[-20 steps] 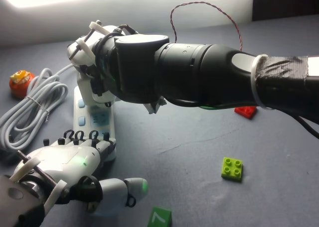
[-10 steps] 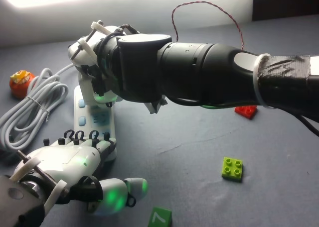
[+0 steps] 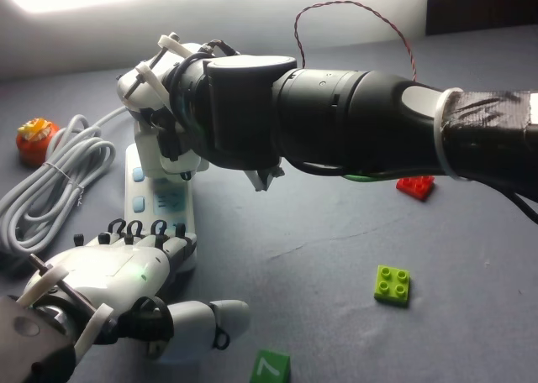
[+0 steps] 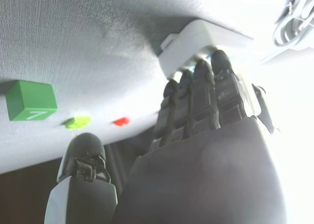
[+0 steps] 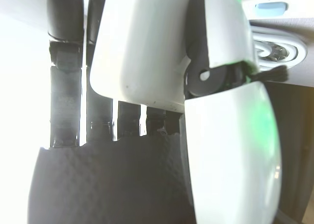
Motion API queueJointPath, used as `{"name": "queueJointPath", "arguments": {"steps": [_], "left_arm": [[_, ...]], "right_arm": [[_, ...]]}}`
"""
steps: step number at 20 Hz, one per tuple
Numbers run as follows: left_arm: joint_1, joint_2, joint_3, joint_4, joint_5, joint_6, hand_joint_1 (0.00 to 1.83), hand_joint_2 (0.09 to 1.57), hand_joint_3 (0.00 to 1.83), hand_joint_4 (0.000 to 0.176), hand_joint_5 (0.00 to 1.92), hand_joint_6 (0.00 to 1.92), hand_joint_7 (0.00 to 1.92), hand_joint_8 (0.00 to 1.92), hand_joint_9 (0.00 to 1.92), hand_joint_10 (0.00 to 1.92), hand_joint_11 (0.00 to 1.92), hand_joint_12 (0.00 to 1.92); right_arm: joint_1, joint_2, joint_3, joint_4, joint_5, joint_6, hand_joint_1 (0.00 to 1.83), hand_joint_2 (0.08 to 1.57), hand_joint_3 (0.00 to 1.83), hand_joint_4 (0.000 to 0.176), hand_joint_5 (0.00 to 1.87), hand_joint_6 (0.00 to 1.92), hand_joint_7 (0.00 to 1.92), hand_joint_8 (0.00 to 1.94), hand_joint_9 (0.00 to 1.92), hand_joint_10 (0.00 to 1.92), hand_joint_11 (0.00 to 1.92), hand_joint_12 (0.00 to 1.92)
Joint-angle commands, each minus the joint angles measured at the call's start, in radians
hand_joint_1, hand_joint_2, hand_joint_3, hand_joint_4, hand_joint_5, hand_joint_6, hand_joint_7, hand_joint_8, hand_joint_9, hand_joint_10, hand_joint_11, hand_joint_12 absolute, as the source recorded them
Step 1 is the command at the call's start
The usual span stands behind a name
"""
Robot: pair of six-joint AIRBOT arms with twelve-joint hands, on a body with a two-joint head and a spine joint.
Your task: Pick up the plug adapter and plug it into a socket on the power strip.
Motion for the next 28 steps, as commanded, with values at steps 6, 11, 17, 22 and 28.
{"name": "queueJointPath", "arguments": {"steps": [6,11,17,22,28], "left_arm": [[0.002,-0.006,-0.002,0.015,0.012,-0.006,0.00,1.16,0.00,0.000,0.08,0.00,0.14,0.00,0.12,0.00,0.00,0.21],[0.001,-0.006,0.001,0.015,0.012,-0.006,0.00,1.15,0.00,0.000,0.10,0.00,0.15,0.00,0.13,0.00,0.00,0.24],[0.000,-0.006,0.001,0.015,0.012,-0.006,0.00,1.15,0.00,0.000,0.10,0.00,0.16,0.00,0.14,0.01,0.00,0.24],[-0.003,-0.005,0.001,0.015,0.012,-0.006,0.00,1.15,0.00,0.000,0.11,0.00,0.17,0.00,0.15,0.00,0.00,0.25],[-0.017,-0.002,0.000,0.015,0.012,-0.005,0.00,1.16,0.00,0.000,0.10,0.00,0.15,0.00,0.13,0.00,0.00,0.20]], "right_arm": [[-0.001,0.006,-0.010,0.020,0.098,0.022,1.17,1.06,0.00,0.000,0.87,0.03,0.98,0.01,1.03,0.02,0.67,0.90],[0.001,0.026,-0.013,0.020,0.107,0.015,1.09,1.08,0.00,0.000,0.78,0.00,0.86,0.00,0.91,0.00,0.54,0.91],[0.015,0.054,-0.023,0.020,0.120,0.007,0.92,1.10,0.00,0.000,0.51,0.00,0.59,0.00,0.63,0.00,0.21,1.08],[0.032,0.099,-0.077,0.016,0.116,-0.007,0.81,1.08,0.00,0.000,0.39,0.00,0.50,0.00,0.53,0.00,0.13,1.06],[0.068,0.200,-0.199,0.013,0.100,-0.017,0.77,1.04,0.00,0.000,0.32,0.00,0.40,0.00,0.40,0.00,0.00,1.03]]}}
